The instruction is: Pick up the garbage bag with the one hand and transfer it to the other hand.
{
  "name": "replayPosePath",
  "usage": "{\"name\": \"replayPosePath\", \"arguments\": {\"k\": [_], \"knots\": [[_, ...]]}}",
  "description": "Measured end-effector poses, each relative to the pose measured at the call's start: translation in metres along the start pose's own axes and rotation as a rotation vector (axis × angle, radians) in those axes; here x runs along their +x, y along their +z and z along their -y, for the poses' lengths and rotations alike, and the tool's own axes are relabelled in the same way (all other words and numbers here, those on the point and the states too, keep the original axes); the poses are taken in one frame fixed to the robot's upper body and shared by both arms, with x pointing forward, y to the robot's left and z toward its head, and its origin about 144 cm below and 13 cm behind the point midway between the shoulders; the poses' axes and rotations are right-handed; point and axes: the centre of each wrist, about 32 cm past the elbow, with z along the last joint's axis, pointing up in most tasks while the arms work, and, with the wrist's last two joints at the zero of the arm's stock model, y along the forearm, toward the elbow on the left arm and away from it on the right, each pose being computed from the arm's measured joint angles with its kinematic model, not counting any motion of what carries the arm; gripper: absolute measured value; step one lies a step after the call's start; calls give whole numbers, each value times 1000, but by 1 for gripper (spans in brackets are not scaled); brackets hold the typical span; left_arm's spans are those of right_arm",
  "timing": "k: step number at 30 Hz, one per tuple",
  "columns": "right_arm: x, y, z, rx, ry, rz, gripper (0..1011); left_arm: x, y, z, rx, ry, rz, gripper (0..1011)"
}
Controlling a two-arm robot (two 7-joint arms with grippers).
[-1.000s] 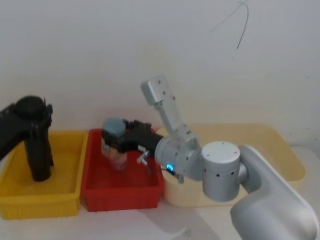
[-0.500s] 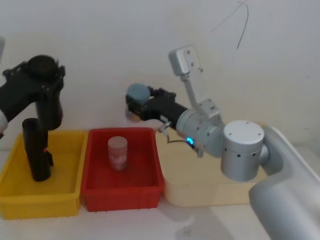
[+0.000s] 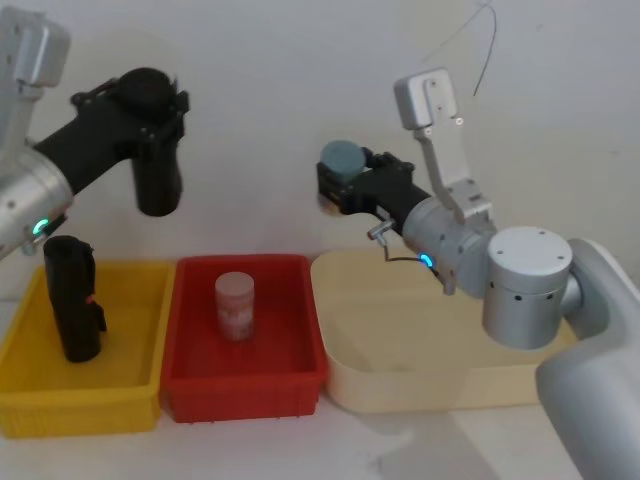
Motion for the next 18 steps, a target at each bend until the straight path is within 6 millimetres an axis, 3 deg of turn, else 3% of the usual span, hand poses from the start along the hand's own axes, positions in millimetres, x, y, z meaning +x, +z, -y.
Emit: {"name": "replayPosePath", "arguments": {"k": [18], "knots": [[13, -1, 8, -7, -168, 20, 645, -1, -13, 47, -33, -181, -79, 523]]}}
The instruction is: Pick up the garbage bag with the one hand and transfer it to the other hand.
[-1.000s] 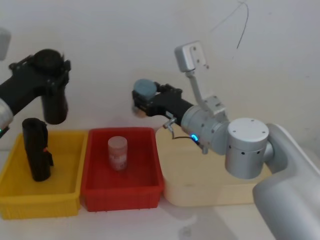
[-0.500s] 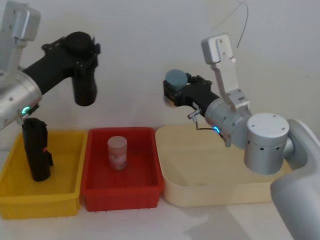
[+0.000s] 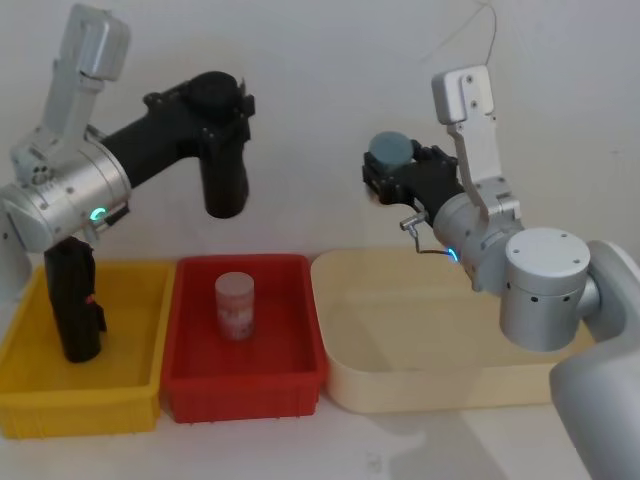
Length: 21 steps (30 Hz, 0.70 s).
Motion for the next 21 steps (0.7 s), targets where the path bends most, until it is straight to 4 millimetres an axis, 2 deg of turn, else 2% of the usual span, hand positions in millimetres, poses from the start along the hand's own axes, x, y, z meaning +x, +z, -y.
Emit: {"name": "replayPosePath", "arguments": {"k": [13, 21], "knots": [[4, -19, 1, -85, -114, -7, 645, 1, -29, 21, 8, -85, -85, 523], [10, -28, 9, -124, -144, -7, 645, 4, -37, 32, -10, -108, -95, 523]]}}
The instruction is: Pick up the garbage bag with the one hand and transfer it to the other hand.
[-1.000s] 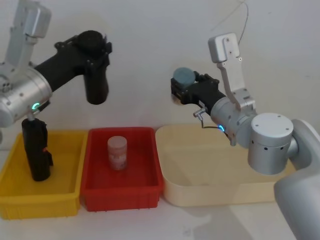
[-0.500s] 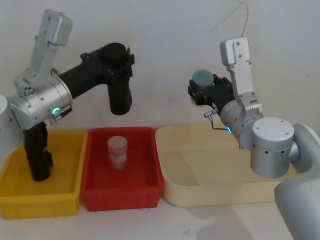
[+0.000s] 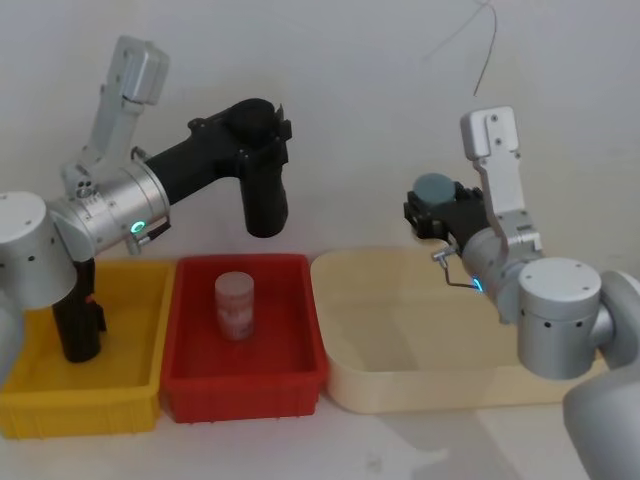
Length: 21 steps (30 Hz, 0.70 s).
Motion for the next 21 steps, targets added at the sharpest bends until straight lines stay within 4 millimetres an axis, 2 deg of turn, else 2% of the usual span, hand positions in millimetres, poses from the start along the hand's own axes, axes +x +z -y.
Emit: {"name": "replayPosePath", "arguments": {"k": [14, 21], "knots": [[10, -7, 10, -58, -31, 17, 644, 8, -4, 31, -54, -49, -16, 523], [11, -12, 14, -89, -16, 23, 645, 8, -13, 50, -55, -88, -63, 523]]}}
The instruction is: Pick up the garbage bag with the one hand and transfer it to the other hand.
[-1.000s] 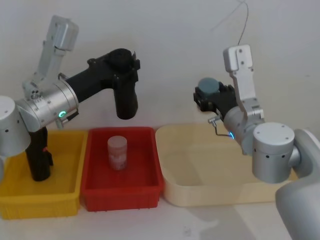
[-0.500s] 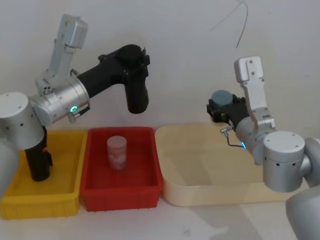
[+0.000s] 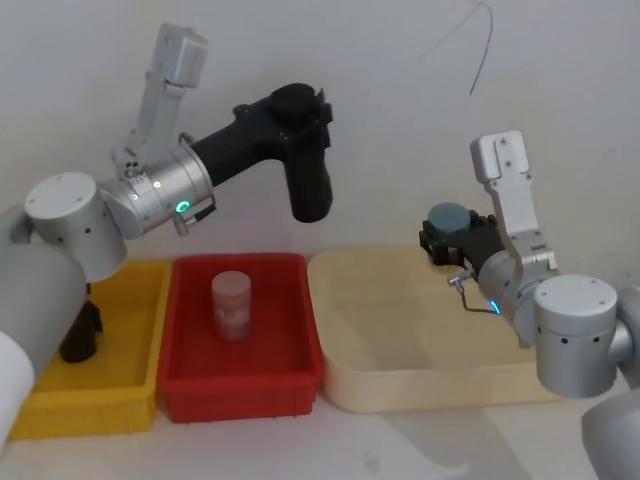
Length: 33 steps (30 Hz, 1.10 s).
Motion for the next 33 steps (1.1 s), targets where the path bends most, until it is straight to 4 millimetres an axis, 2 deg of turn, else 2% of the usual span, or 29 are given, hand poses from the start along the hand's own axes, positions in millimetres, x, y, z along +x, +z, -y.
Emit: {"name": "replayPosePath", "arguments": {"k": [13, 16, 17, 26, 33], "knots": [[0, -5, 2, -16, 30, 1, 646, -2, -10, 17, 6, -47, -48, 523], [0, -5, 2, -17, 33, 0, 725, -2, -10, 17, 7, -50, -51, 523], [0, -6, 2, -17, 35, -1, 783, -3, -10, 18, 9, -52, -53, 523], [0, -6, 2, -18, 41, -2, 996, -4, -11, 20, 10, -58, -58, 523], [-1, -6, 3, -11, 60, -1, 1000, -4, -12, 20, 12, -61, -60, 523]]}}
